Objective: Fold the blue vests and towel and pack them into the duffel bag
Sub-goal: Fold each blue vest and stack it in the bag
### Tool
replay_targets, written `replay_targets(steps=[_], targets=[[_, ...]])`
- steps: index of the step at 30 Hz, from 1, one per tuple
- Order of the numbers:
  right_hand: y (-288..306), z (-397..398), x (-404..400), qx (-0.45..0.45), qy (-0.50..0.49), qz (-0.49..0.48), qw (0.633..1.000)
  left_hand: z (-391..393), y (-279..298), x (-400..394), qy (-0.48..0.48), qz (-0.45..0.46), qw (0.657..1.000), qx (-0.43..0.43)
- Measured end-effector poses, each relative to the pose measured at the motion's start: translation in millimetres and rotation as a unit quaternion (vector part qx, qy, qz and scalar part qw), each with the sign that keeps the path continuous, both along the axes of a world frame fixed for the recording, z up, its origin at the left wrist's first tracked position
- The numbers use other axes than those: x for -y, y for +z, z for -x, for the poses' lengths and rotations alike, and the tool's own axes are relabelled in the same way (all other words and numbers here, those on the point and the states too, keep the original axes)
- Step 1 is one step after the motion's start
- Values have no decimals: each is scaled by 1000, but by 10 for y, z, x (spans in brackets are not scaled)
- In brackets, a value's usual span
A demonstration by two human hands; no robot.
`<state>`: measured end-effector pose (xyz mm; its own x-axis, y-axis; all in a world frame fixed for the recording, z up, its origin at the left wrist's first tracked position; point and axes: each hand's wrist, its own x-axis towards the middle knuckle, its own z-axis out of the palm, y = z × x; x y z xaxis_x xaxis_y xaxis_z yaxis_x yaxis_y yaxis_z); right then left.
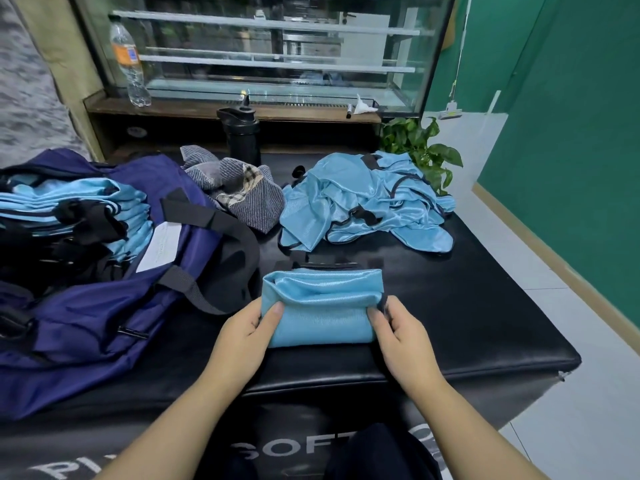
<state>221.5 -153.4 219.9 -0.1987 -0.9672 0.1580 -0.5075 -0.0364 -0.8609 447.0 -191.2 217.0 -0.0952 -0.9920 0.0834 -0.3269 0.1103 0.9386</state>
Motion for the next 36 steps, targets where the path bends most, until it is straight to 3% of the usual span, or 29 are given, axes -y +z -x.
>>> replay_targets(steps=[4, 11, 14, 18, 22, 24, 26, 29, 32, 36], targets=[[17, -26, 98, -37, -37, -40, 998, -4, -34, 57, 24, -13, 999, 31], [80, -76, 358, -130, -92, -133, 978, 120, 56, 183, 65, -1, 981, 184], [118, -73, 463, -138, -101, -180, 969, 172, 72, 312, 114, -67, 960, 248], [168, -60, 576, -120, -100, -233, 960, 322, 167, 470, 108, -153, 918, 349], [290, -105, 572, -166, -92, -250, 949, 398, 306, 519, 82, -185, 918, 340], [449, -152, 509, -254, -68, -222, 939, 390, 357, 484, 81, -159, 928, 328], [629, -199, 457, -344, 5, -123, 931, 384, 438, 419, 80, -110, 949, 286], [994, -367, 339, -390, 148, 8, 909, 363, 644, 300, 67, -40, 966, 245], [1312, -612, 277, -424, 213, 35, 880, 281, 914, 180, 43, 27, 967, 248], [1607, -890, 305, -448, 228, 8, 864, 50, 1284, 49, 2, 87, 953, 289]])
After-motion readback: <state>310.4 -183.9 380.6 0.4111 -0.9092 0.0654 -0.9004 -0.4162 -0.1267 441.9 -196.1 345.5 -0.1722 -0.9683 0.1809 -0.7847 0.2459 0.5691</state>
